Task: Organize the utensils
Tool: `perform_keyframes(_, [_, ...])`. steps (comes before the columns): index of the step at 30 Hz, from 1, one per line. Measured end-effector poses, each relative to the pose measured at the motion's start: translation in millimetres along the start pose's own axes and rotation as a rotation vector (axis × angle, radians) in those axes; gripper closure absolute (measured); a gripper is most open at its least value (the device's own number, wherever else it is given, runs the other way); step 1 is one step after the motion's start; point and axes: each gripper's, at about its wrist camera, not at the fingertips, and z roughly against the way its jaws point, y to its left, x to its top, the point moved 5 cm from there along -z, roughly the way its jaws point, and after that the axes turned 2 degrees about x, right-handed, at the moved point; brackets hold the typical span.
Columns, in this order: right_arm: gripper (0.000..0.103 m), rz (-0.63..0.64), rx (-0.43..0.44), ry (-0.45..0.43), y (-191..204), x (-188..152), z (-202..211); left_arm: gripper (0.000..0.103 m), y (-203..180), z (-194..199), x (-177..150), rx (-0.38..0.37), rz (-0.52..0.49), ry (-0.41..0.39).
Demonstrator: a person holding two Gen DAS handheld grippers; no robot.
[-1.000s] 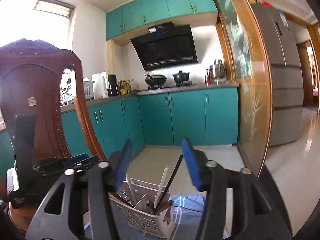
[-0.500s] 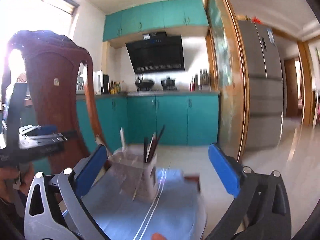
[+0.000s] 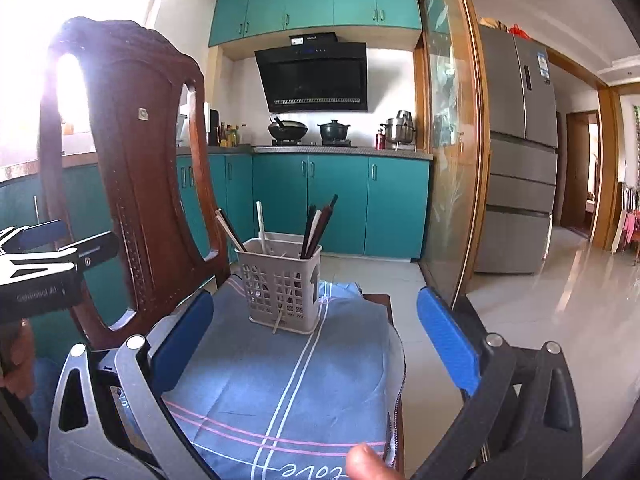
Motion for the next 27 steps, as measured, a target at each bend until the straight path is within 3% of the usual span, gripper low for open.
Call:
perform_keyframes(14, [0.003, 0.052, -0.002, -0.032, 23, 5, 19, 0.004, 14, 22, -1, 0.027, -0.006, 0.010])
perform_keyframes(27, [0.003, 0.036, -0.002, -0.045, 18, 8, 24, 0.004, 7, 24, -3, 0.028, -0.026, 0.010])
